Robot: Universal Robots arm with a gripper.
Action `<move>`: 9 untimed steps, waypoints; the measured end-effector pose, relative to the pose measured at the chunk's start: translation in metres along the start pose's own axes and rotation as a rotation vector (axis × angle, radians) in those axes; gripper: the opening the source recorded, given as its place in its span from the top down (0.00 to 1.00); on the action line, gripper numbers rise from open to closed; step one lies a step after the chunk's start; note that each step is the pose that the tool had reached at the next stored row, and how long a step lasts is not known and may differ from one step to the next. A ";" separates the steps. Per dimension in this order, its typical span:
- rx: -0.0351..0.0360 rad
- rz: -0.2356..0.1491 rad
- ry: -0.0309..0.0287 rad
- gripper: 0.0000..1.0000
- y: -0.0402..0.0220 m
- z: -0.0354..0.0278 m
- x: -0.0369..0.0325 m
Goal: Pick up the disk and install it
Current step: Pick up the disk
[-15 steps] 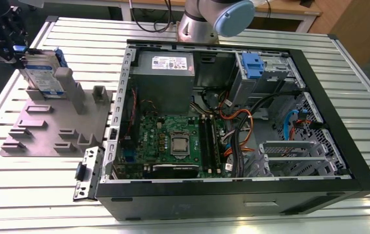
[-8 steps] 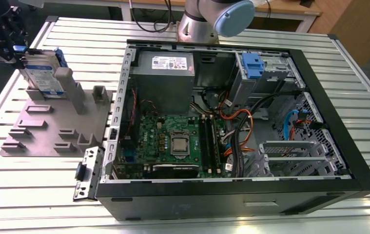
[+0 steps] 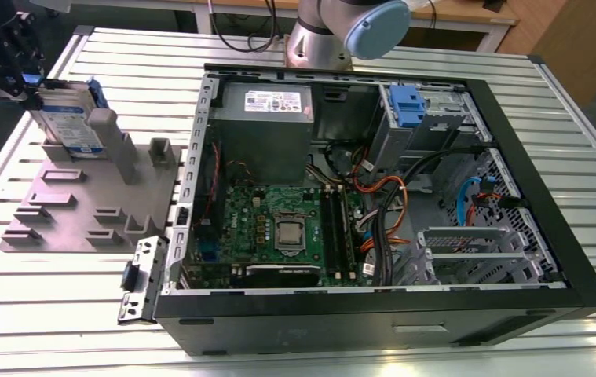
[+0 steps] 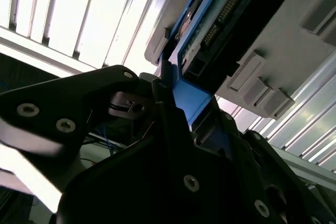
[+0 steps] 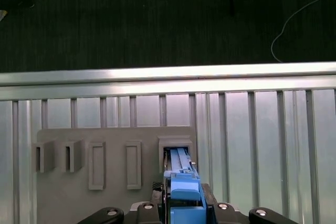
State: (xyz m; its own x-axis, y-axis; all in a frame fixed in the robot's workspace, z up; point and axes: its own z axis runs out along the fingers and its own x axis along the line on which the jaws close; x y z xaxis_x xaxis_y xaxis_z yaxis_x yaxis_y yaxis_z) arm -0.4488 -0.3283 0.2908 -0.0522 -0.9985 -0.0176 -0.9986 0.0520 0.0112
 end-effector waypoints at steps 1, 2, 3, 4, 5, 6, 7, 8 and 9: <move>0.0000 0.000 0.0000 0.62 0.0000 0.0000 0.0000; 0.0000 0.000 0.0000 0.62 0.0000 0.0000 0.0000; 0.0000 0.000 0.0000 0.63 0.0000 0.0001 0.0000; 0.0000 0.000 -0.0001 0.63 0.0000 0.0002 0.0000; 0.0000 0.000 0.0000 0.63 0.0000 0.0002 0.0000; 0.0000 0.000 -0.0001 0.63 0.0000 0.0002 0.0000; 0.0000 0.000 0.0000 0.63 0.0000 0.0002 0.0000; 0.0000 0.000 0.0000 0.63 0.0000 0.0003 0.0000; 0.0001 0.000 0.0000 0.63 0.0000 0.0003 0.0000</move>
State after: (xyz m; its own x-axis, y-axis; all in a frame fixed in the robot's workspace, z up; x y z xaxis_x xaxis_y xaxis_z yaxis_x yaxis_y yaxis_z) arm -0.4488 -0.3282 0.2905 -0.0522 -0.9985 -0.0177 -0.9986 0.0520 0.0111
